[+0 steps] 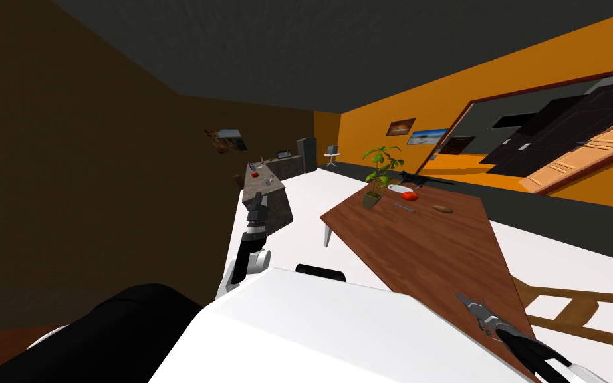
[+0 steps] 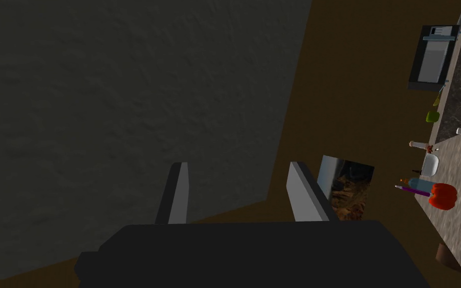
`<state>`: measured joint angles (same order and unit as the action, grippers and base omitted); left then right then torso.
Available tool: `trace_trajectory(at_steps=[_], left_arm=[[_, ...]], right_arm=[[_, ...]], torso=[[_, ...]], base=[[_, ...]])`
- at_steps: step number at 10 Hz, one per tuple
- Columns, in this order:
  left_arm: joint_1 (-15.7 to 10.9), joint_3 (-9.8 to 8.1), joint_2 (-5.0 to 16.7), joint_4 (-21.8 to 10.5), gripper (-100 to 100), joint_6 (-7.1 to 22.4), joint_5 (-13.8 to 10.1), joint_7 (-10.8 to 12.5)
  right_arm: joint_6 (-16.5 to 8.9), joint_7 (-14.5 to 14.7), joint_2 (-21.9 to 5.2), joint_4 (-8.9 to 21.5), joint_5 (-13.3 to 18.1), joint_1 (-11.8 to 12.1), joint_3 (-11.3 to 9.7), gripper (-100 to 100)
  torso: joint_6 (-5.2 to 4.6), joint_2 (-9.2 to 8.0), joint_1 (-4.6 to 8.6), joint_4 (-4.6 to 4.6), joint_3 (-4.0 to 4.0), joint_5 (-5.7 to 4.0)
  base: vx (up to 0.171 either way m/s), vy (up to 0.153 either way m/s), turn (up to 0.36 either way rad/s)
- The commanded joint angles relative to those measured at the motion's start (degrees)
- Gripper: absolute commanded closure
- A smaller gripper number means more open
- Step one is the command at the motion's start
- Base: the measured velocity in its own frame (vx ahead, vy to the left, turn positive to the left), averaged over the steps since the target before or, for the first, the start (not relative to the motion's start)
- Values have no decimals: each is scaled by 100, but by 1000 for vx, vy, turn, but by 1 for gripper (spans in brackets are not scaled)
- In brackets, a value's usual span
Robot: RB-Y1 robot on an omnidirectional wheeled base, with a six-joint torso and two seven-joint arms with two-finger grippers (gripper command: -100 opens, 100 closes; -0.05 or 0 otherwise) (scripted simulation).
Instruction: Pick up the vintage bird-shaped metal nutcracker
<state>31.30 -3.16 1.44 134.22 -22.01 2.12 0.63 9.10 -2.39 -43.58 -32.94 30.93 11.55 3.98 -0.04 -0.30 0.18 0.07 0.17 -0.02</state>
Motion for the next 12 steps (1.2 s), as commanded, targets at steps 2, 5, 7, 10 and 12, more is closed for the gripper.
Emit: trace_trajectory(at_steps=[2, 5, 7, 10, 12], left_arm=[[-1, 0, 0, 0, 0, 0, 0, 0], [-2, 0, 0, -1, 0, 1, 0, 0], [-1, 0, 0, -1, 0, 1, 0, 0], [1, -1, 0, -1, 0, 0, 0, 0], [2, -2, 0, -1, 0, 0, 0, 0]], right_arm=[[-382, -78, 73, 272, -124, -318, -47, -100], [-832, -179, 155, 604, -276, -703, -115, -100], [-1131, -246, 210, 825, -378, -959, -160, -100], [-1431, -313, 265, 1046, -480, -1216, -205, -100], [-1359, -298, 252, 982, -457, -1151, -199, 100]], torso=[[-2, -31, 13, 7, 18, -3], [-6, -71, 12, 16, 42, -3], [-5, -58, 22, 14, 35, -6], [-8, -21, 7, 6, 14, -3], [-16, -9, 10, 3, 8, -3]], base=[[-193, -75, 337], [-256, -70, 317], [-222, -60, 338], [-145, -18, 191], [-48, -8, 25]])
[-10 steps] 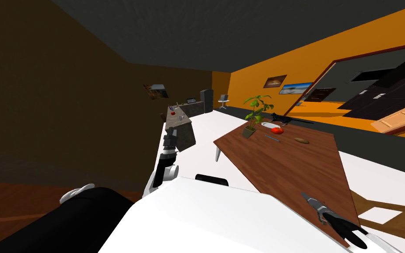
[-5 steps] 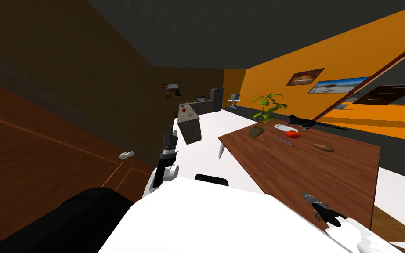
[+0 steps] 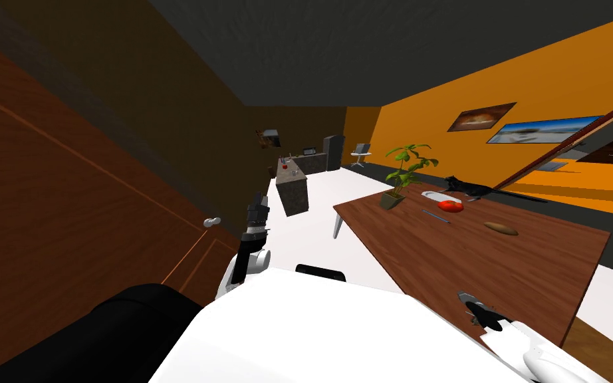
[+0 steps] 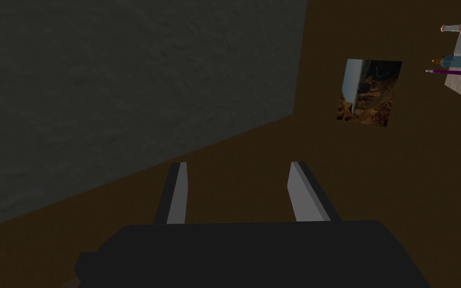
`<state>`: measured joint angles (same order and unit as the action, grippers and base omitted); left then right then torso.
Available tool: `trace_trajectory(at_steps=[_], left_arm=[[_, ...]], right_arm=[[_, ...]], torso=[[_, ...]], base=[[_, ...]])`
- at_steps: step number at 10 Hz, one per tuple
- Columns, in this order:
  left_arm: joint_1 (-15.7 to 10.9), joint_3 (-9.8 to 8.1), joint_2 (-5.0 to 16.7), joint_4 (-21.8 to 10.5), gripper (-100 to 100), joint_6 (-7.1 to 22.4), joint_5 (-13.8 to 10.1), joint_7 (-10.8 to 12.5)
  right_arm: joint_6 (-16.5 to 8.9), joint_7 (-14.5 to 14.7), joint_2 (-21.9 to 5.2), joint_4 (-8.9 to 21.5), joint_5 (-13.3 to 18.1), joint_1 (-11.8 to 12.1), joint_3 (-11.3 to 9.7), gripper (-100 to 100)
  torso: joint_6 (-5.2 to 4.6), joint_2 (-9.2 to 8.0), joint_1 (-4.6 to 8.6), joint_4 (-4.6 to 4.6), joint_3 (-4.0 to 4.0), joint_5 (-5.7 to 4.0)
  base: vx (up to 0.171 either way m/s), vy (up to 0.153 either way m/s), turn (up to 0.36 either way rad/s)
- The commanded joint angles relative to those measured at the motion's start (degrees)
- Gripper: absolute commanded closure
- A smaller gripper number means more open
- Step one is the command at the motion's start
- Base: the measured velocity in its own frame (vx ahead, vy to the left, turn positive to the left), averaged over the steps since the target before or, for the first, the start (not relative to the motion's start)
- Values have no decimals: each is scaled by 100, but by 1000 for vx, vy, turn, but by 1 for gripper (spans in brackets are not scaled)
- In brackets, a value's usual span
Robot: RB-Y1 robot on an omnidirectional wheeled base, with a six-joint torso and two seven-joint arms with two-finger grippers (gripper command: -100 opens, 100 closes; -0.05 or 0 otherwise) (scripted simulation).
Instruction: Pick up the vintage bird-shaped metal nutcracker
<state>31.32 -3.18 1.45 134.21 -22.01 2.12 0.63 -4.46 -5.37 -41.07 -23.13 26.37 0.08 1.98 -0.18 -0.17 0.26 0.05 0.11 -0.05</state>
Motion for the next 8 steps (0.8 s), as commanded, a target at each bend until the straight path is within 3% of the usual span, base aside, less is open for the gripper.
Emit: trace_trajectory(at_steps=[1, 4, 5, 6, 8], left_arm=[[0, 0, 0, 0, 0, 0, 0, 0], [1, 0, 0, 0, 0, 0, 0, 0], [0, 0, 0, 0, 0, 0, 0, 0], [0, 0, 0, 0, 0, 0, 0, 0], [5, -1, 0, 1, 0, -1, 0, 0]], right_arm=[[0, 0, 0, 0, 0, 0, 0, 100], [-11, 2, -1, 6, 0, 3, 1, 100], [-10, 2, -1, 6, 0, 3, 1, 0], [225, 52, -41, -156, 78, 188, 39, 100], [525, 119, -95, -377, 180, 445, 84, 100]], torso=[[0, 0, 0, 0, 0, 0], [2, 9, 3, 0, -4, -3], [2, 9, 3, 0, -4, -3], [2, 9, 3, 0, -5, -3], [-12, 94, -9, -20, -52, 1]], base=[[-8, -2, -20], [-1, 0, 6], [0, 0, 0], [151, 3, -345], [307, 38, -421]])
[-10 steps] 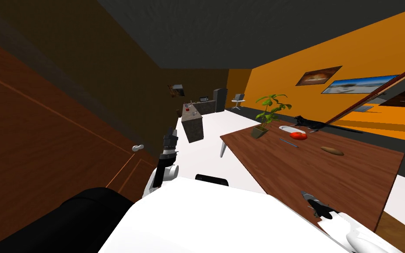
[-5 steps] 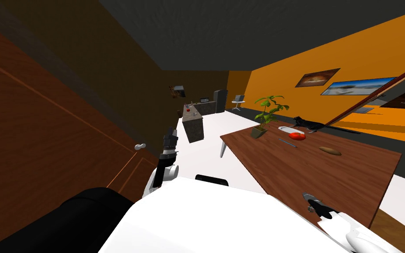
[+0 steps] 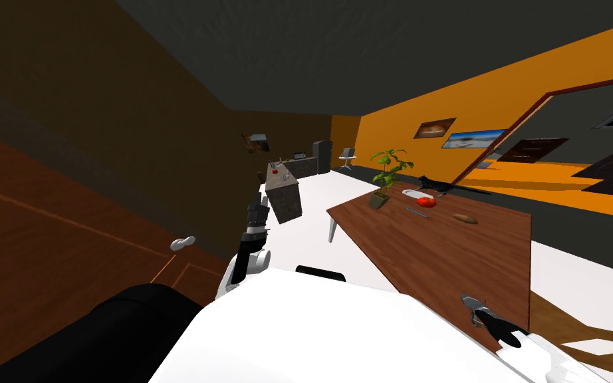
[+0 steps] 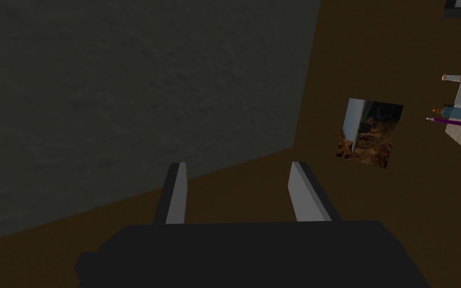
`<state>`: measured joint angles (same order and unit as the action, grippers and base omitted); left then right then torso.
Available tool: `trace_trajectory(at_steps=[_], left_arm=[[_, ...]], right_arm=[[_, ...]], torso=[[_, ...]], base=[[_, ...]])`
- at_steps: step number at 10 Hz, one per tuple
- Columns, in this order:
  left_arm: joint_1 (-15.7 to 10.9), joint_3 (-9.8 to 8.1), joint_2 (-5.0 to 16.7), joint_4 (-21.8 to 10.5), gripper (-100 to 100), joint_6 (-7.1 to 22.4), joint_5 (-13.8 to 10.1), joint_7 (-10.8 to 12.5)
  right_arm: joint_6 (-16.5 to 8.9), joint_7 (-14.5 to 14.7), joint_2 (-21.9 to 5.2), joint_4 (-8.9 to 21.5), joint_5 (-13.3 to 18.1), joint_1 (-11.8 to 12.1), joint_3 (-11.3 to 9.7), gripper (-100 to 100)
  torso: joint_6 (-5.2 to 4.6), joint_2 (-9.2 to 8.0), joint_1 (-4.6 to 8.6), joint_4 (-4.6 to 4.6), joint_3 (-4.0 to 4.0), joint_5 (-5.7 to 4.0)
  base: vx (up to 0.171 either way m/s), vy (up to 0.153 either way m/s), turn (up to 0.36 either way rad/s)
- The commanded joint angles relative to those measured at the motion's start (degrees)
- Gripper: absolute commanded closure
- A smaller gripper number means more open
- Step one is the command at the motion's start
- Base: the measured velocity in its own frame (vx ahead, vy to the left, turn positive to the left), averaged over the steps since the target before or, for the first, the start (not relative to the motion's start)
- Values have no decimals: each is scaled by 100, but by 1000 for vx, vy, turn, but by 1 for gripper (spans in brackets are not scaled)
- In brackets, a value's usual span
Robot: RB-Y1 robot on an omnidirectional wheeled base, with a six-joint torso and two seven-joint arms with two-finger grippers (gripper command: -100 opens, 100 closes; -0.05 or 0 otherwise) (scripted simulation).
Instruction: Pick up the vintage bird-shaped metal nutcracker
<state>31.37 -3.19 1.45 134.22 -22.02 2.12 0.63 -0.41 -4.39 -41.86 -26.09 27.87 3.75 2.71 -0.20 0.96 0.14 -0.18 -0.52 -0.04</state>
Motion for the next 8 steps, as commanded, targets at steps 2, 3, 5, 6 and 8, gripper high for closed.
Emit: trace_trajectory(at_steps=[2, 3, 5, 6, 8], left_arm=[[0, 0, 0, 0, 0, 0, 0, 0], [-1, 1, 0, 0, 0, 0, 0, 0], [-1, 0, 0, 0, 0, 0, 0, 0], [-1, 0, 0, 0, 0, 0, 0, 0], [-4, 1, 1, 0, 0, 0, 0, 0]], right_arm=[[419, 88, -72, -302, 132, 333, 56, 100], [569, 122, -99, -413, 183, 462, 79, 100], [868, 189, -154, -634, 284, 718, 124, 100], [1018, 223, -181, -744, 335, 847, 146, 100], [905, 168, -180, -723, 297, 806, 95, 0]], torso=[[0, -6, -5, 0, 2, -2], [0, -21, -11, 2, 10, -2], [1, -23, -5, 3, 11, -1], [-5, -15, -2, 0, 7, -2], [16, -35, 16, 6, 17, -6]], base=[[229, 74, -323], [217, 96, -291], [220, 72, -338], [267, 80, -349], [65, 26, -29]])
